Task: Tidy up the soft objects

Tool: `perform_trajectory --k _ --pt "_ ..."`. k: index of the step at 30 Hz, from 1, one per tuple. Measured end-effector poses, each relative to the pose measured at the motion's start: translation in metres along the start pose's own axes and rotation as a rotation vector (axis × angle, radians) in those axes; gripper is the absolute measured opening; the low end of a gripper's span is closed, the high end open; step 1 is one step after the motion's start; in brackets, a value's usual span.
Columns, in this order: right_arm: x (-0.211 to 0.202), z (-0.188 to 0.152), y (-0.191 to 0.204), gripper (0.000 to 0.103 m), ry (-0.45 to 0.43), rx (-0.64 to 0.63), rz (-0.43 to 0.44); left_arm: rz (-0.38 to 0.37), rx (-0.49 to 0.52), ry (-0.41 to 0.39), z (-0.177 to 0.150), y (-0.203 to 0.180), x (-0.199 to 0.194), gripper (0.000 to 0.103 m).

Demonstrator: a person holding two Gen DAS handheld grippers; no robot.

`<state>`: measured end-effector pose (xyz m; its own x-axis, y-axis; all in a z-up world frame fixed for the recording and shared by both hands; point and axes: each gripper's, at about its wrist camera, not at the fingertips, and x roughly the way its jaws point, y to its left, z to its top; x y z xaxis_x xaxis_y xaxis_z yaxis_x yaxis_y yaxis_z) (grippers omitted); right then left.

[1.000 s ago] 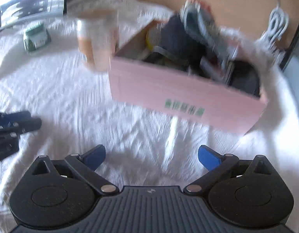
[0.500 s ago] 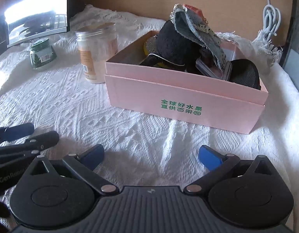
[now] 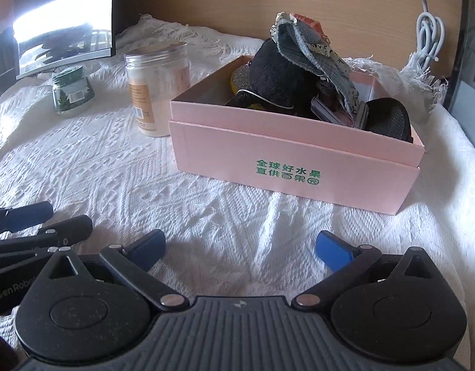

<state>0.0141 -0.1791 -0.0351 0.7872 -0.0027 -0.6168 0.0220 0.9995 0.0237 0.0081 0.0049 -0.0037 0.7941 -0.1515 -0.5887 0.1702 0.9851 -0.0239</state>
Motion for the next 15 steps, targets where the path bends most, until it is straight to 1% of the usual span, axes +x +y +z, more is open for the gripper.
perform_trajectory --k 15 --pt "-0.0018 0.0001 -0.0010 0.103 0.003 -0.020 0.017 -0.003 0.000 0.001 0.0003 0.0000 0.0003 0.056"
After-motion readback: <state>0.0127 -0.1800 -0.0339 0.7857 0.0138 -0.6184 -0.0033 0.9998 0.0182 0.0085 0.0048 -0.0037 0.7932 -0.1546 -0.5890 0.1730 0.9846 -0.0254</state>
